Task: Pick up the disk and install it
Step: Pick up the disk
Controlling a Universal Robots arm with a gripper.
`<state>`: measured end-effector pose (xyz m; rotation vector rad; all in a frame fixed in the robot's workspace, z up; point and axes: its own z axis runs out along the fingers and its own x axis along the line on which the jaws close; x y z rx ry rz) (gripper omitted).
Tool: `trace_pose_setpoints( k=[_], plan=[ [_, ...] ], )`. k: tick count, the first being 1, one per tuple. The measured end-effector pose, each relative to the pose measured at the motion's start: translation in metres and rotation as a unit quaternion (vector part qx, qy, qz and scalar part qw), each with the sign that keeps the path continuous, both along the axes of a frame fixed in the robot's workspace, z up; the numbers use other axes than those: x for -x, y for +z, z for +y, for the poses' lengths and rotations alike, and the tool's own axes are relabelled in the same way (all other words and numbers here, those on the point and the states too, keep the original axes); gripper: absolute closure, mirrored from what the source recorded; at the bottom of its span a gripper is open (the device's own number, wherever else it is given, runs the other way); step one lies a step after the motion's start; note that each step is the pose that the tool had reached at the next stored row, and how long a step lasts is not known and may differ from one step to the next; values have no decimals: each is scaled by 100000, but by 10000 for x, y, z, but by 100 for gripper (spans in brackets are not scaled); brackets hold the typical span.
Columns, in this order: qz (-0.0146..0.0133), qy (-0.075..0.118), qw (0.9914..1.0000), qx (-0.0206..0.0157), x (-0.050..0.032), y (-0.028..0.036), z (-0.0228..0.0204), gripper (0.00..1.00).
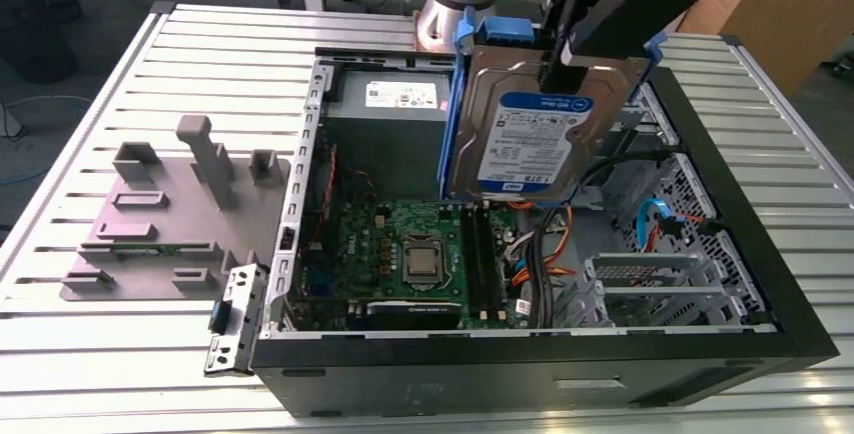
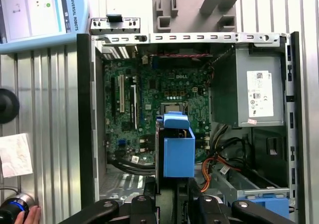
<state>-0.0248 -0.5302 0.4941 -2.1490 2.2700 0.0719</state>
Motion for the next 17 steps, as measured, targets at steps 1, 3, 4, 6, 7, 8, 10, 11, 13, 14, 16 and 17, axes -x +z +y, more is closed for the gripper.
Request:
trace_pose_setpoints(
  k=[1, 3, 4, 6, 7, 8, 10, 11, 13, 14, 16, 17],
  plan=[
    [3, -41, 100000, 8, 0, -1, -22, 65],
    [3, -109, 100000, 13, 0, -2, -61, 65],
    [3, -147, 100000, 11, 0, -4, -82, 65],
    [2, -218, 100000, -1, 0, -7, -123, 65],
    [2, -259, 100000, 6, 0, -8, -145, 65],
    [2, -294, 100000, 6, 0, -9, -165, 65],
    [3, -364, 99999, 14, 0, -10, -205, 65],
    [2, -401, 99999, 6, 0, -12, -225, 65],
    [1, -447, 99999, 2, 0, -13, -268, 65],
    [3, -447, 99999, 7, 0, -13, -287, 65],
    [0, -452, 99999, 6, -1, -15, -295, 65],
    [2, -449, 99999, 6, -5, -15, -293, 65]
  ],
)
